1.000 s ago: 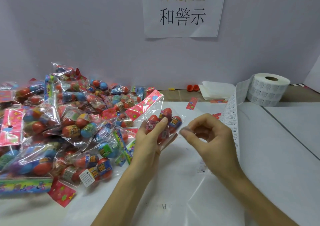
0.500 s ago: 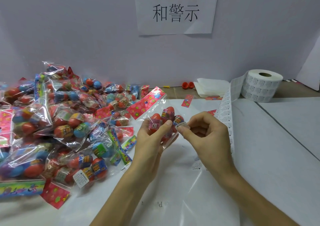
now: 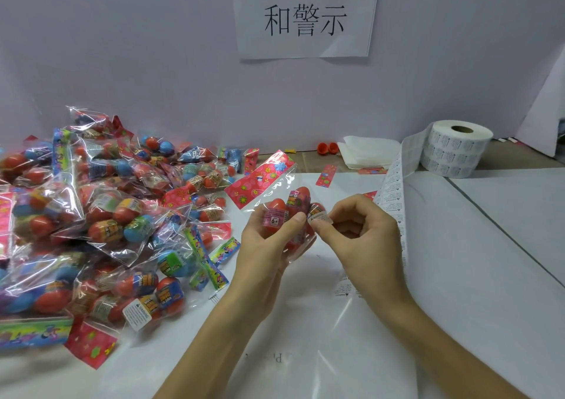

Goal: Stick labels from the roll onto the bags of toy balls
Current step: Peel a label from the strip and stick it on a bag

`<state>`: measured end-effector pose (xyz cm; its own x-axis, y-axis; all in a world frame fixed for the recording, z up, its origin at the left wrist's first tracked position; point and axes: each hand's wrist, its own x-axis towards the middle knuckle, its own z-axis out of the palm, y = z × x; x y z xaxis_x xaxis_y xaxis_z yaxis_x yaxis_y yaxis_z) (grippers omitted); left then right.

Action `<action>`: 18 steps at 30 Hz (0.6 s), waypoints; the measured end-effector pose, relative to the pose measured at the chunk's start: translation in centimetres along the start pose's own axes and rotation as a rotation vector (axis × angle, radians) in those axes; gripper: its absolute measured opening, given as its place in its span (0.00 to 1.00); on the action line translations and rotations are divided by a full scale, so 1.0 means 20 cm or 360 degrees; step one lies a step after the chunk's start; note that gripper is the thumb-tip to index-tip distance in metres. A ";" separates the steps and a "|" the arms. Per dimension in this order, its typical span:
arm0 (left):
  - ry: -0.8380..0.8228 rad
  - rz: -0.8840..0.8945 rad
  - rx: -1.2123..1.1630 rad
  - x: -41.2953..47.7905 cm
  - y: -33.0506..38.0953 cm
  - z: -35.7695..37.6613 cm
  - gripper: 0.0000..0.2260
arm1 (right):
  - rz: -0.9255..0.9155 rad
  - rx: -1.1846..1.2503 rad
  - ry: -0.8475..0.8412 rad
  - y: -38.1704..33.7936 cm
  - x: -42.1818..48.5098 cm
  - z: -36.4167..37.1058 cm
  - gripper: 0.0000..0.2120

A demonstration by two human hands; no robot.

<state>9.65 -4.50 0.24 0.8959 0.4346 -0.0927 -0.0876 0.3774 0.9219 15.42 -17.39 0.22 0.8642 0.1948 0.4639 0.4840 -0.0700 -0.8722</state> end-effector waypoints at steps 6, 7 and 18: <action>0.0003 0.0030 0.0015 0.01 -0.01 0.00 0.32 | 0.0051 -0.0036 0.0036 0.01 0.00 0.00 0.10; 0.0006 0.0036 0.0021 0.01 -0.01 0.00 0.32 | 0.0065 -0.0040 0.0040 0.01 0.01 0.00 0.10; -0.0080 0.0052 -0.0051 0.01 0.01 -0.03 0.21 | 0.0396 0.0244 -0.0108 0.02 0.04 0.00 0.12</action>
<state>9.59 -3.92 0.22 0.9130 0.4058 -0.0428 -0.1305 0.3898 0.9116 16.37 -17.34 0.33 0.9401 0.2556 0.2258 0.2274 0.0236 -0.9735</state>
